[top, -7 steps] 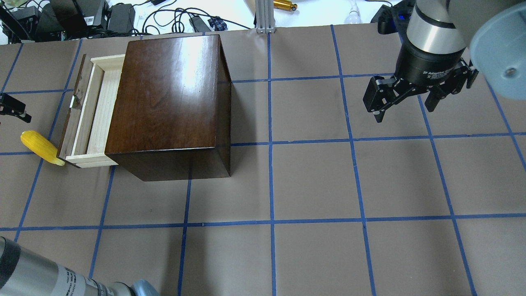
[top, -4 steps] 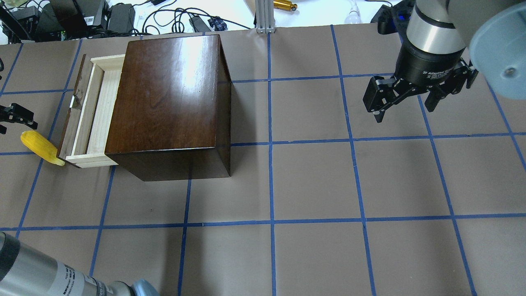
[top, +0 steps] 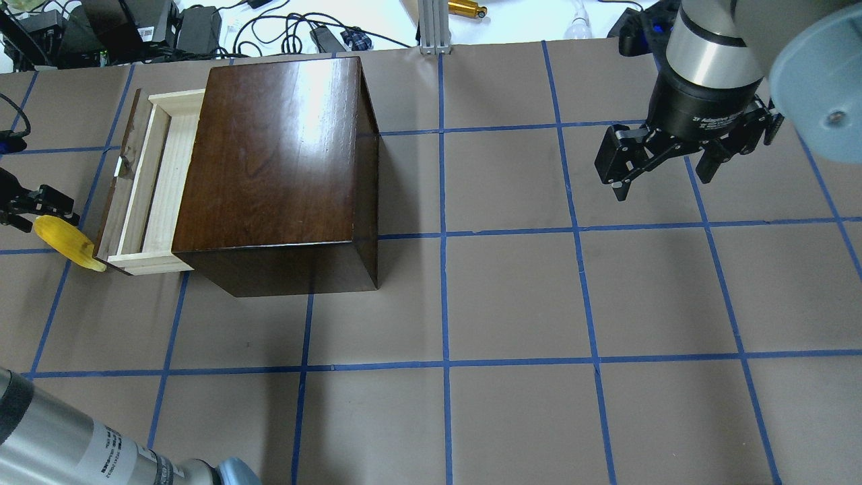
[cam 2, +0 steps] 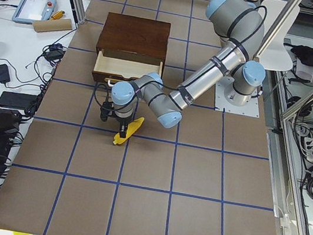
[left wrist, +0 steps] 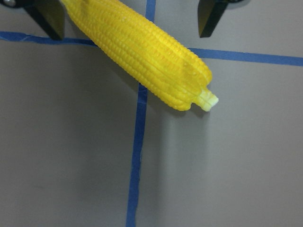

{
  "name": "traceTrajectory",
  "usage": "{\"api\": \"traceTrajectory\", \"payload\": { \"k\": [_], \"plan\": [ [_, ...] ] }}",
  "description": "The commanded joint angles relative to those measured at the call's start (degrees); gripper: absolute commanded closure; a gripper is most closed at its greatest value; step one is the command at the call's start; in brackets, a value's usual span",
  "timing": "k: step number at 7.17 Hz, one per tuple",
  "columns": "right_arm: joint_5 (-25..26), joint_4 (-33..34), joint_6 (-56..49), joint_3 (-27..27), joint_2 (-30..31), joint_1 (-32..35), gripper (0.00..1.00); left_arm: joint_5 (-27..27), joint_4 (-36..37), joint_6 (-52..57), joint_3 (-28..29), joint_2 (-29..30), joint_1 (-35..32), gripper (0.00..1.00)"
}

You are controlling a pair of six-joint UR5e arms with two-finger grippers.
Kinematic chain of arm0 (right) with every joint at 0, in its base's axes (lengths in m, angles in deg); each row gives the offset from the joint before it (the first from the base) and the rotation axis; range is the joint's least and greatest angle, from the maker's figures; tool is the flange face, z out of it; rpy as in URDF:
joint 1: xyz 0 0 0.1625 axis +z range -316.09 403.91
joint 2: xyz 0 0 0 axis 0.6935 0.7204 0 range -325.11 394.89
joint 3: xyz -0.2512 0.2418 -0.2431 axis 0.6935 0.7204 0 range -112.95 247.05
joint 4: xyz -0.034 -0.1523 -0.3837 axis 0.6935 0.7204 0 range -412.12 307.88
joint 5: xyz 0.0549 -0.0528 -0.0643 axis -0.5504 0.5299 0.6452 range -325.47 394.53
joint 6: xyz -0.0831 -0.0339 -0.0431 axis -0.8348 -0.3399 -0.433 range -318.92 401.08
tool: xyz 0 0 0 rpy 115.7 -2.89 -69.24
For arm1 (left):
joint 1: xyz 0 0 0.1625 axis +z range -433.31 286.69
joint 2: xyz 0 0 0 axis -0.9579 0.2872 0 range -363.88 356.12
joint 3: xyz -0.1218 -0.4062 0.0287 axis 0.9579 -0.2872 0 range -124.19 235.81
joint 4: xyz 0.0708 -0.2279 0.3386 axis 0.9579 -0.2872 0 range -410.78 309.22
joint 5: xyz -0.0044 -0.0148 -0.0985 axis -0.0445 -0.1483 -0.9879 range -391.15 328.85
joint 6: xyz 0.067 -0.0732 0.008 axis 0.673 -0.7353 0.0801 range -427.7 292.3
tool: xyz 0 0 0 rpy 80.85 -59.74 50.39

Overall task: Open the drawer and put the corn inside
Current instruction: 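Close the left gripper on the yellow corn cob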

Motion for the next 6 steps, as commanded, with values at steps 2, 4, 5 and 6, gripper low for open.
{"api": "traceTrajectory", "payload": {
  "k": [2,4,5,6],
  "plan": [
    [0.0,0.0,0.0,0.0,0.0,0.0,0.0,0.1,0.6,0.0,-0.2,2.3,0.1,0.0],
    [0.0,0.0,0.0,0.0,0.0,0.0,0.0,0.1,0.8,0.0,-0.1,3.5,0.1,0.0],
    [0.1,0.0,0.0,0.0,0.0,0.0,0.0,0.1,2.2,0.2,-0.2,3.9,0.1,0.0],
    [0.1,0.0,0.0,0.0,0.0,0.0,0.0,0.1,2.2,0.5,-0.2,4.3,0.1,0.0]
  ]
}}
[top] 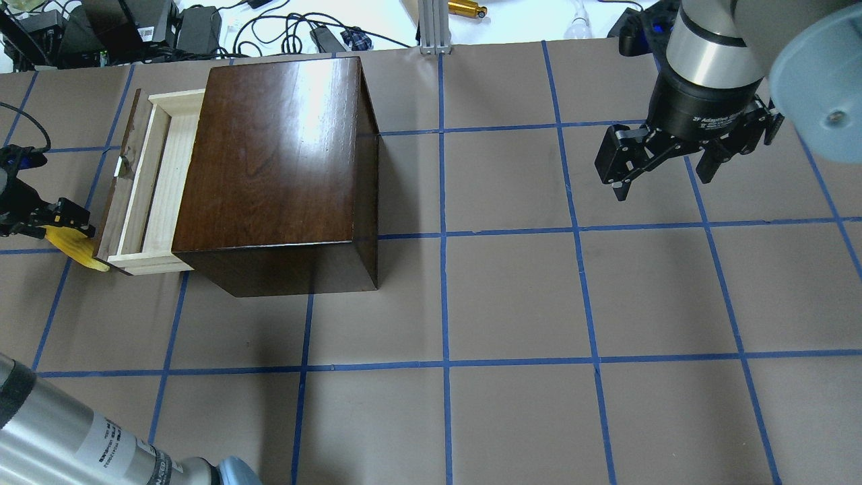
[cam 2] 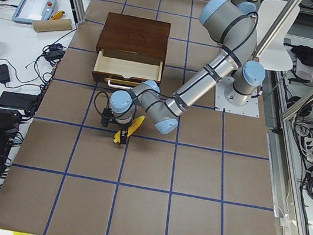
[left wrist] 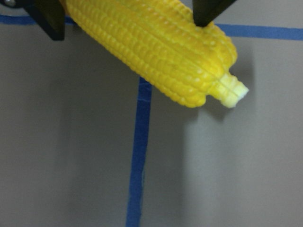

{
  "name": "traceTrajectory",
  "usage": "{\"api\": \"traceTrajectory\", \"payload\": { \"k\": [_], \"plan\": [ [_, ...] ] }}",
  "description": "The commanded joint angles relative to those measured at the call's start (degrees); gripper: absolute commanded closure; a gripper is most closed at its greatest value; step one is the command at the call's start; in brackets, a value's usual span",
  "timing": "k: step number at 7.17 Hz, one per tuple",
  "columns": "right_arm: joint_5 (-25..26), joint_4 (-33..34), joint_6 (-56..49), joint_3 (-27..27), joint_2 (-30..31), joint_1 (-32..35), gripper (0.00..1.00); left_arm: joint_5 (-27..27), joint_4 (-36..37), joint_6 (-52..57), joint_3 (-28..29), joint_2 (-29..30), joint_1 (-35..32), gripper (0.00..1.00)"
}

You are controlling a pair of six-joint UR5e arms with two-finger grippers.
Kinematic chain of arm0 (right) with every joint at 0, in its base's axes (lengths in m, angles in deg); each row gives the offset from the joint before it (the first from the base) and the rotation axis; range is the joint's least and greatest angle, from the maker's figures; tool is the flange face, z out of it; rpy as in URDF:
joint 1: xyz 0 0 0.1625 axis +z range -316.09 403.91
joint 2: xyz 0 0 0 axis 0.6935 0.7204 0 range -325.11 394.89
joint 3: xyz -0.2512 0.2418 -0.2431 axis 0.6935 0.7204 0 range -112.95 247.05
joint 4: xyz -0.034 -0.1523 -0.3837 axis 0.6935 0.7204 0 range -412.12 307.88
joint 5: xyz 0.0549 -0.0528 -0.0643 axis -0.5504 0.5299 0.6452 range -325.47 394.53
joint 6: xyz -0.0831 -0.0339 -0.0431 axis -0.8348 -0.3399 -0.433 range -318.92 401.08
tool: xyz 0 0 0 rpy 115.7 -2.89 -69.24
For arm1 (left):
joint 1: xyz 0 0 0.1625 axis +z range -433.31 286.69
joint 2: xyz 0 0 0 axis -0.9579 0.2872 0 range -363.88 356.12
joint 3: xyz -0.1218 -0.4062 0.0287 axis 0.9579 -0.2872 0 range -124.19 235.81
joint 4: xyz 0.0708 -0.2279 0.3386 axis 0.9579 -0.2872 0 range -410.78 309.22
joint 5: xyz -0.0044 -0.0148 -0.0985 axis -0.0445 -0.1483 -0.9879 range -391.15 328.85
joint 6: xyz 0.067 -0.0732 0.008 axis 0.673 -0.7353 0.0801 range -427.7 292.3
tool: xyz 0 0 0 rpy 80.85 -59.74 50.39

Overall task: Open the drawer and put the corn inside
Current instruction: 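Close the left gripper on the yellow corn cob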

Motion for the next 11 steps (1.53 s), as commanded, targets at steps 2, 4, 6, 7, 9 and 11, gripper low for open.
{"api": "traceTrajectory", "payload": {
  "k": [2,4,6,7,9,11],
  "plan": [
    [-0.1,0.0,0.0,0.0,0.0,0.0,0.0,0.0,0.6,0.3,-0.7,0.9,0.1,0.0],
    [0.0,0.0,0.0,0.0,0.0,0.0,0.0,0.1,1.4,0.6,-1.2,1.0,0.2,0.0],
    [0.0,0.0,0.0,0.0,0.0,0.0,0.0,0.0,1.4,0.6,-1.1,1.1,0.2,0.0],
    [0.0,0.0,0.0,0.0,0.0,0.0,0.0,0.0,2.4,1.2,-1.2,1.1,0.3,0.12],
    [-0.1,0.0,0.0,0.0,-0.1,0.0,0.0,0.0,2.6,2.5,-1.1,1.0,0.3,0.79],
    [-0.1,0.0,0.0,0.0,0.0,0.0,0.0,-0.1,2.6,2.6,-1.1,0.9,0.3,1.0]
  ]
}}
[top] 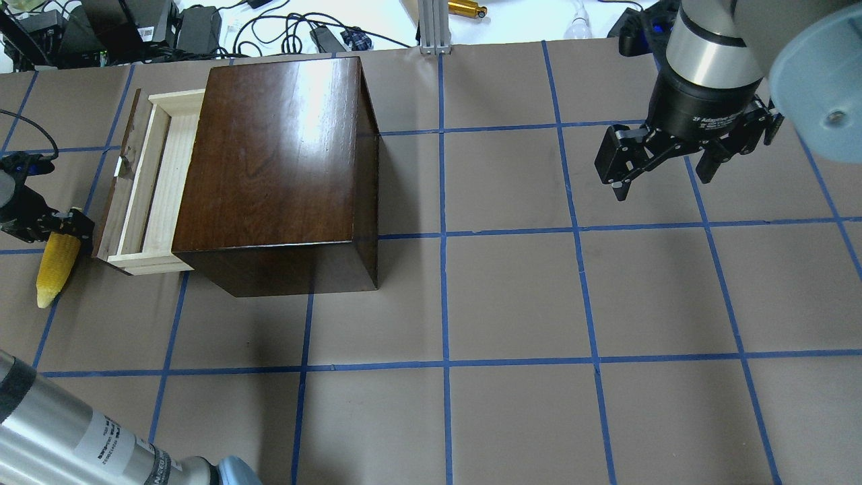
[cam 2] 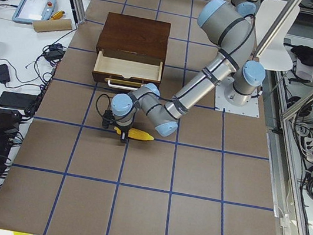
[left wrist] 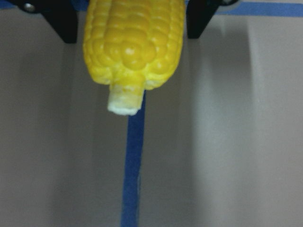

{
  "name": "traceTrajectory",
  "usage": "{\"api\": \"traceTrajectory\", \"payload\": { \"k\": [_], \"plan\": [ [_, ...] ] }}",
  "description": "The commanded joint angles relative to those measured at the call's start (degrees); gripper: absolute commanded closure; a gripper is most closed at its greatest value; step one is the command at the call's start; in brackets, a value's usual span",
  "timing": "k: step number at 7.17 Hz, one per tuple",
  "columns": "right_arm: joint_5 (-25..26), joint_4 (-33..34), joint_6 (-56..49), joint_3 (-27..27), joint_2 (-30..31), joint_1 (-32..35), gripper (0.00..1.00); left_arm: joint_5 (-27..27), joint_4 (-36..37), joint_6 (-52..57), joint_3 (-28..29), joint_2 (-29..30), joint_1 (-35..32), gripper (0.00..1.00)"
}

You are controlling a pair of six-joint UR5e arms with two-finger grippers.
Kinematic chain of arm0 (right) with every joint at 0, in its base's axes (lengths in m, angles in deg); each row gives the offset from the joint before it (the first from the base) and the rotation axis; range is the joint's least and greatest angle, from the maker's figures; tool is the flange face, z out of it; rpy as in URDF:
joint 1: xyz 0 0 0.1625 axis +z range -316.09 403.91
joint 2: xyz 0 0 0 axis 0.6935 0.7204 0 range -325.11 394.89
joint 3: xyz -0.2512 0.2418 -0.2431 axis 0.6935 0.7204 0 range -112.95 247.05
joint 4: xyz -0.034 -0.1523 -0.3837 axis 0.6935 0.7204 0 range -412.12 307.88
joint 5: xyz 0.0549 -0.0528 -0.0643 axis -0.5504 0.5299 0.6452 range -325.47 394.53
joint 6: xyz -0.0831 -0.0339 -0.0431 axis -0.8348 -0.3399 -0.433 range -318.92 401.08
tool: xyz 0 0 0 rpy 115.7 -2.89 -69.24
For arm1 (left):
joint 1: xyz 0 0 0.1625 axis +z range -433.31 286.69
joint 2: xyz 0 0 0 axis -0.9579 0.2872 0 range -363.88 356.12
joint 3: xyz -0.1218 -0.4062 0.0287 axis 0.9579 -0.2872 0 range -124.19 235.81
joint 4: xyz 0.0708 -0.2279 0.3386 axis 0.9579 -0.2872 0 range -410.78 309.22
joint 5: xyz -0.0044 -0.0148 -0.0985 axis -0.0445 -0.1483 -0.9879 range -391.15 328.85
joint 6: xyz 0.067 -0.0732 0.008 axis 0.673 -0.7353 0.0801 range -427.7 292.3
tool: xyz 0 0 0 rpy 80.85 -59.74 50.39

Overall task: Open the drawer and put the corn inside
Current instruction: 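Close the left gripper on the yellow corn cob, then lift the corn cob upright with the left gripper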

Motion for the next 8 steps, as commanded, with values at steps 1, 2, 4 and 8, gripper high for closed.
{"api": "traceTrajectory", "payload": {
  "k": [1,2,4,8],
  "plan": [
    [0.0,0.0,0.0,0.0,0.1,0.0,0.0,-0.1,0.1,0.2,0.0,-0.2,0.0,1.0],
    [0.0,0.0,0.0,0.0,0.1,0.0,0.0,-0.1,0.1,0.2,0.1,-0.2,0.0,1.0],
    [0.0,0.0,0.0,0.0,0.1,0.0,0.0,-0.1,0.1,0.2,0.2,-0.3,0.0,1.0],
    [0.0,0.0,0.0,0.0,0.0,0.0,0.0,0.0,0.0,-0.1,0.2,-1.1,0.0,1.0]
  ]
}}
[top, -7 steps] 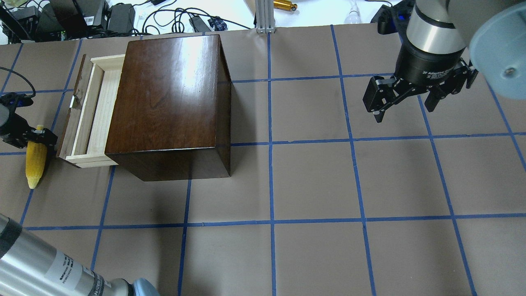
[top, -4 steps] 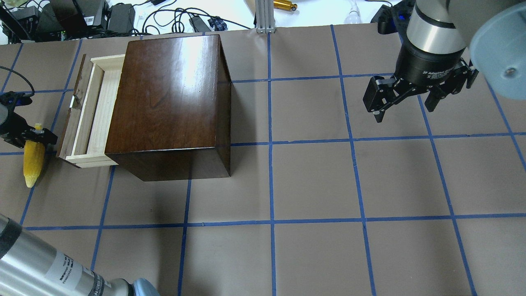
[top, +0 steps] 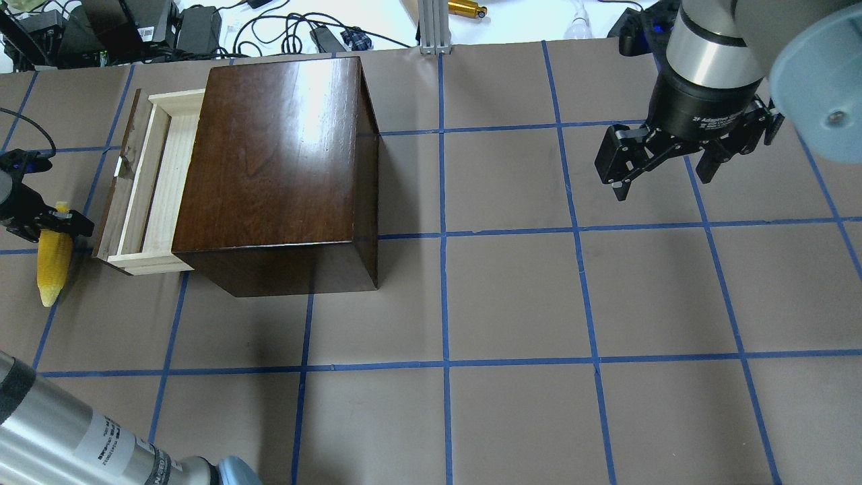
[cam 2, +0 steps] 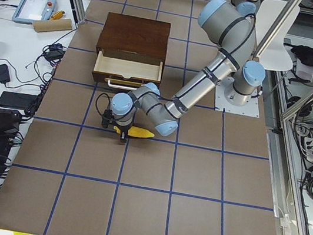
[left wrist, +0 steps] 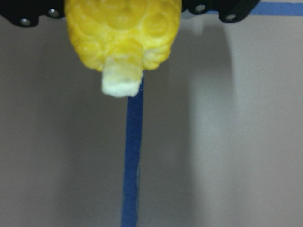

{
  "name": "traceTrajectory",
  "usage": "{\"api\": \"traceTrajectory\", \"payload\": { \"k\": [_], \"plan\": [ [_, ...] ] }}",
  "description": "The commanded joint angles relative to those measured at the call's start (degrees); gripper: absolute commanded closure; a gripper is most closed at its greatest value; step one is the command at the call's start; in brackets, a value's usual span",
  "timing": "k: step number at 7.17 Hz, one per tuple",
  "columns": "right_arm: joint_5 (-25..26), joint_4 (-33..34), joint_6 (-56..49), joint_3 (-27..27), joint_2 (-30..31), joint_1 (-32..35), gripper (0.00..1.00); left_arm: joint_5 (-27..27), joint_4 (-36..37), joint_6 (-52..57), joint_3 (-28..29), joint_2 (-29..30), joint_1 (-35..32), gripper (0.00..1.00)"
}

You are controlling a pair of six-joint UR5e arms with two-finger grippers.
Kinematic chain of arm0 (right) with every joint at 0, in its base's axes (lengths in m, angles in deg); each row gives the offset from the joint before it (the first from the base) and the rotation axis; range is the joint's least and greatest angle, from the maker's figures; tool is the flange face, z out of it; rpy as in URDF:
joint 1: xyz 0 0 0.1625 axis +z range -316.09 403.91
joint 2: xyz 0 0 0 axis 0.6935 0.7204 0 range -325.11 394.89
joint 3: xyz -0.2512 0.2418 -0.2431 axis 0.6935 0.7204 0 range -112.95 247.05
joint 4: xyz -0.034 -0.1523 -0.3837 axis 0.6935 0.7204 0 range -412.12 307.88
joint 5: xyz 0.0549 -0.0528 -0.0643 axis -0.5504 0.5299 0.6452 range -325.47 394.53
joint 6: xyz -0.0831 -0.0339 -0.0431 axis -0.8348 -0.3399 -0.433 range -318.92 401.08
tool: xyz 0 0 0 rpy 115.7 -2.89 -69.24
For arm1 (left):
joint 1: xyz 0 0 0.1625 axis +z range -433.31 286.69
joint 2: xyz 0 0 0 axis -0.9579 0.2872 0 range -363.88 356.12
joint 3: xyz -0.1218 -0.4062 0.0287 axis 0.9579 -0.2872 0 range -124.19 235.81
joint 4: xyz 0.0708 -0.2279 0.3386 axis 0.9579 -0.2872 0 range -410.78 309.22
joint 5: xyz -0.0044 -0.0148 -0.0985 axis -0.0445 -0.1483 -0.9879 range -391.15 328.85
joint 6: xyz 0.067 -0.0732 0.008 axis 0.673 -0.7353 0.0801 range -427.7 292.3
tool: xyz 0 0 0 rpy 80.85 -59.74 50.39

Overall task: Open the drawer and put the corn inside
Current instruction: 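Lift the corn cob upright with the left gripper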

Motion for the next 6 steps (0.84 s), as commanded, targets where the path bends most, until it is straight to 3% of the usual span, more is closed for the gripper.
{"api": "traceTrajectory", "payload": {
  "k": [1,4,6],
  "plan": [
    [0.0,0.0,0.0,0.0,-0.1,0.0,0.0,0.2,-1.3,-0.2,0.6,-2.0,-0.3,1.0],
    [0.0,0.0,0.0,0.0,0.0,0.0,0.0,0.2,-9.1,-0.8,1.3,-9.3,-0.9,1.0],
    [0.1,0.0,0.0,0.0,0.0,0.0,0.0,-0.8,-18.7,-3.2,5.4,-13.3,-1.1,1.0]
  ]
}}
